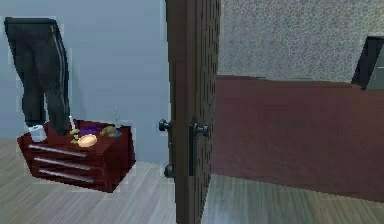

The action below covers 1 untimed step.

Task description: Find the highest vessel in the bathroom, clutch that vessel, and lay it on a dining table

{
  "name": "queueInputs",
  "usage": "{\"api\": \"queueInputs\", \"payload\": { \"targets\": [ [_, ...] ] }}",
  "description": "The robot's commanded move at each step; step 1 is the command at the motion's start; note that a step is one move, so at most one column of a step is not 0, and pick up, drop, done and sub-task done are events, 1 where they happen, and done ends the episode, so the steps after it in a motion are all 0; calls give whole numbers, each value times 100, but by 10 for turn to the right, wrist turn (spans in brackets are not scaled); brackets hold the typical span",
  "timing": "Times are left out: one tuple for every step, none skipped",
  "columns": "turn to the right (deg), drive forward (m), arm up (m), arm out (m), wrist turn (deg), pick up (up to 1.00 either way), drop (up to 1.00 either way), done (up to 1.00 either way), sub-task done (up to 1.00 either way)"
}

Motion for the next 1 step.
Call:
{"api": "queueInputs", "payload": {
  "targets": [
    [150,0,0,0,0,0,0,0,0]
  ]
}}
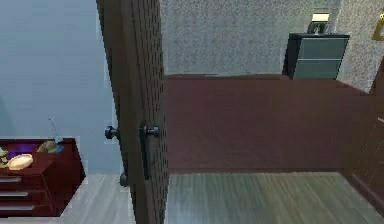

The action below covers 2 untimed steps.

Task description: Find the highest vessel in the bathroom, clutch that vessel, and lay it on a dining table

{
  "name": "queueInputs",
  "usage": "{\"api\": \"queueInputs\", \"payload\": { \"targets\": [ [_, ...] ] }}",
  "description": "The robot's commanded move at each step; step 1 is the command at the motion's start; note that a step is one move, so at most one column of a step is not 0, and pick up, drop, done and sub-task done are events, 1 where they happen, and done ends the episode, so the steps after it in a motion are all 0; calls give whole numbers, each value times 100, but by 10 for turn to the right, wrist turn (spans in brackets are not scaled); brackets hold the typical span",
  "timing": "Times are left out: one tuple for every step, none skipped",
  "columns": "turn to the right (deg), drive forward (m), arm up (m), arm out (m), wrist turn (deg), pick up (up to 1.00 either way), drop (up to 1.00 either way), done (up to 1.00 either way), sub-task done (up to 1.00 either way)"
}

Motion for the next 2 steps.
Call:
{"api": "queueInputs", "payload": {
  "targets": [
    [0,20,0,0,0,0,0,0,0],
    [-450,0,0,0,0,0,0,0,0]
  ]
}}
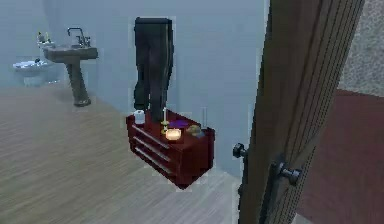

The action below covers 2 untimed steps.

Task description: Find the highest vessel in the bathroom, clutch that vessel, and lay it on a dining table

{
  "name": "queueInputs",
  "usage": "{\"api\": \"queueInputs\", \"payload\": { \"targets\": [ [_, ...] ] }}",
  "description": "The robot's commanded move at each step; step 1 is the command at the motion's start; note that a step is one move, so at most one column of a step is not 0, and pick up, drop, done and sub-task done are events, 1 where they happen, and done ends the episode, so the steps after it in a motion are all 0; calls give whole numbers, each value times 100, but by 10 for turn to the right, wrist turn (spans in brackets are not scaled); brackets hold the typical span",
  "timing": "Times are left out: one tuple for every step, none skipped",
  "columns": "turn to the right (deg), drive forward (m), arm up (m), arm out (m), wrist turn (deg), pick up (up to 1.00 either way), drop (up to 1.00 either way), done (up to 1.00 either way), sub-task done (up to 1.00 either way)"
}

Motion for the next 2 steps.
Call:
{"api": "queueInputs", "payload": {
  "targets": [
    [-420,0,0,0,0,0,0,0,0],
    [0,100,0,0,0,0,0,0,0]
  ]
}}
